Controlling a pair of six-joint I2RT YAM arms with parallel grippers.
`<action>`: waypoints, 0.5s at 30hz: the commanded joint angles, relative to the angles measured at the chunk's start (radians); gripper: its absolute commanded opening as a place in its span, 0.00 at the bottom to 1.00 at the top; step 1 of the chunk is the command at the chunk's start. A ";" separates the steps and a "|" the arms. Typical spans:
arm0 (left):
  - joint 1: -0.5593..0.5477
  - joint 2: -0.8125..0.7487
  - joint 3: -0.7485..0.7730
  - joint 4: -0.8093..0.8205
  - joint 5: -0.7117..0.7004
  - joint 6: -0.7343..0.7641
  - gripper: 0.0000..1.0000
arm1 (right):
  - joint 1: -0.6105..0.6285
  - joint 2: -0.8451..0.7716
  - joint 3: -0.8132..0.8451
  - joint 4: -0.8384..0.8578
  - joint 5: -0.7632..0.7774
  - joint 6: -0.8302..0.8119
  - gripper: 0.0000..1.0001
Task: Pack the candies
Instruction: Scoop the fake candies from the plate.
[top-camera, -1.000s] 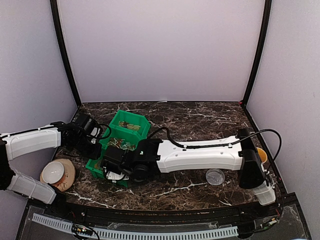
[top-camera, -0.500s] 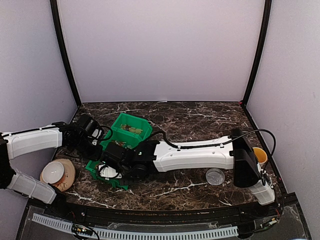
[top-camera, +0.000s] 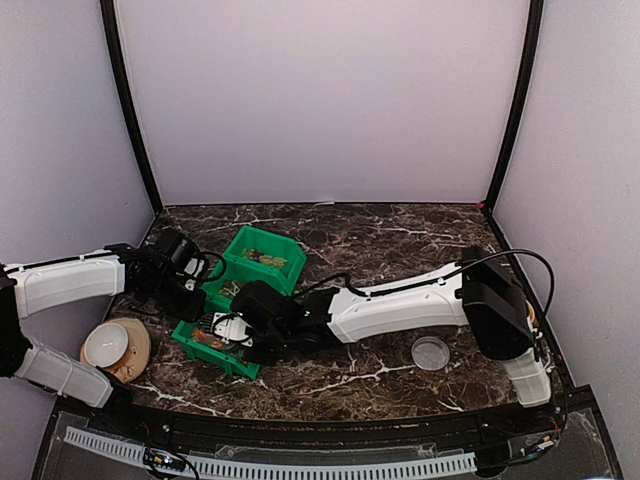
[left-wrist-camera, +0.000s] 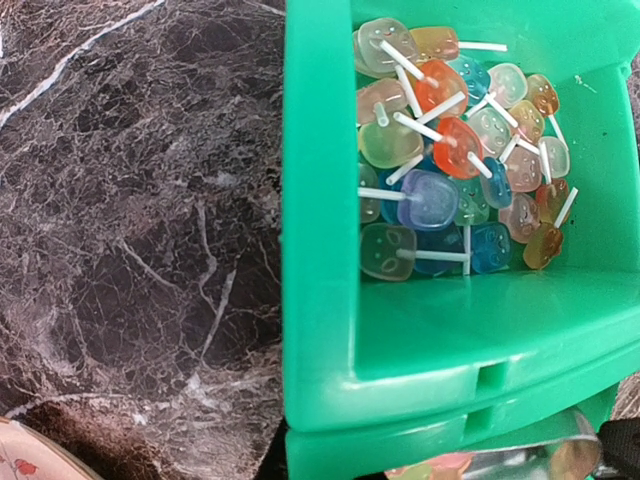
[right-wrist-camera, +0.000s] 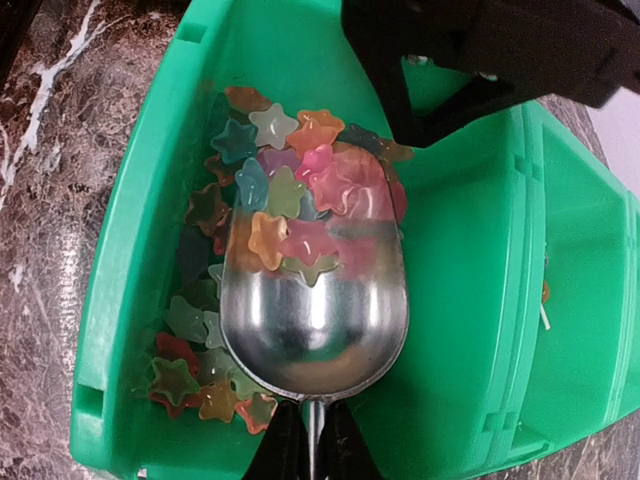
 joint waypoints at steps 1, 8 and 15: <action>-0.007 -0.039 0.056 0.139 0.049 -0.016 0.00 | -0.024 -0.093 -0.122 0.136 -0.049 0.069 0.00; -0.007 -0.048 0.055 0.137 0.040 -0.018 0.00 | -0.046 -0.173 -0.276 0.311 -0.099 0.110 0.00; -0.007 -0.053 0.052 0.136 0.037 -0.018 0.00 | -0.050 -0.230 -0.393 0.496 -0.119 0.133 0.00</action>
